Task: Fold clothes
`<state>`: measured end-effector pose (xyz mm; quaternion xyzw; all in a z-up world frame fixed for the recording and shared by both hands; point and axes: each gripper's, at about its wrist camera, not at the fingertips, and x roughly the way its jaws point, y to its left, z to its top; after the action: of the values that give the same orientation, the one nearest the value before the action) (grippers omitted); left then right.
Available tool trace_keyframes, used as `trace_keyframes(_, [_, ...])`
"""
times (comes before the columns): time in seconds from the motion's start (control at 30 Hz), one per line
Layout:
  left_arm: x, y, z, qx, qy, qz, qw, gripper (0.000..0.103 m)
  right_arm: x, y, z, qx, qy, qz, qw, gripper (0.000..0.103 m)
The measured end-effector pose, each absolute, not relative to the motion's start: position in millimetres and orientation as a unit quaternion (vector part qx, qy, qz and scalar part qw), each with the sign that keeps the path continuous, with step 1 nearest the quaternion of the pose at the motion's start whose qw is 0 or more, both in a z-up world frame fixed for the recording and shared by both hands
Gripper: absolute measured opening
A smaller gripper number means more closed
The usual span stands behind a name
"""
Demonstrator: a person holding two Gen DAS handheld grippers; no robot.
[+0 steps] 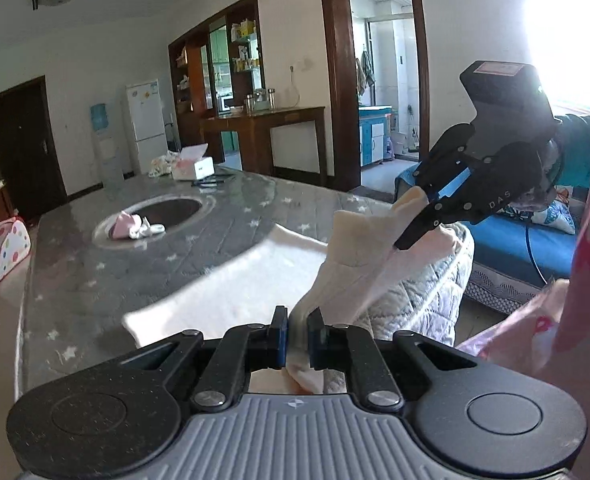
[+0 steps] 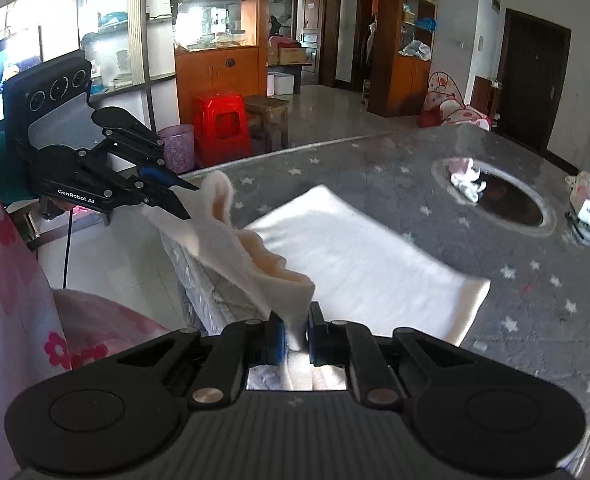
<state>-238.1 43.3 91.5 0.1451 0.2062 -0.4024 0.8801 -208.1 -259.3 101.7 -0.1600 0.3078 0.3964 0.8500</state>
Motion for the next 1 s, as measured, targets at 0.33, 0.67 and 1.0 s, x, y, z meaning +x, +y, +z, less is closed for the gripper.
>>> trace_keyframes(0.33, [-157.6, 41.0, 93.0, 0.135, 0.211, -0.374, 0.893, 0.01, -127.0, -248.2, 111.3, -0.167, 0.31, 0.389, 0.851, 0.009])
trace_keyframes(0.67, [-70.5, 36.9, 61.2, 0.141, 0.244, -0.33, 0.901, 0.012, -23.7, -233.3, 64.2, -0.15, 0.339, 0.359, 0.857, 0.021])
trace_keyframes(1.0, [-53.4, 61.4, 35.4, 0.104, 0.277, -0.233, 0.926, 0.025, -20.5, -271.5, 30.7, -0.059, 0.331, 0.281, 0.899, 0.034])
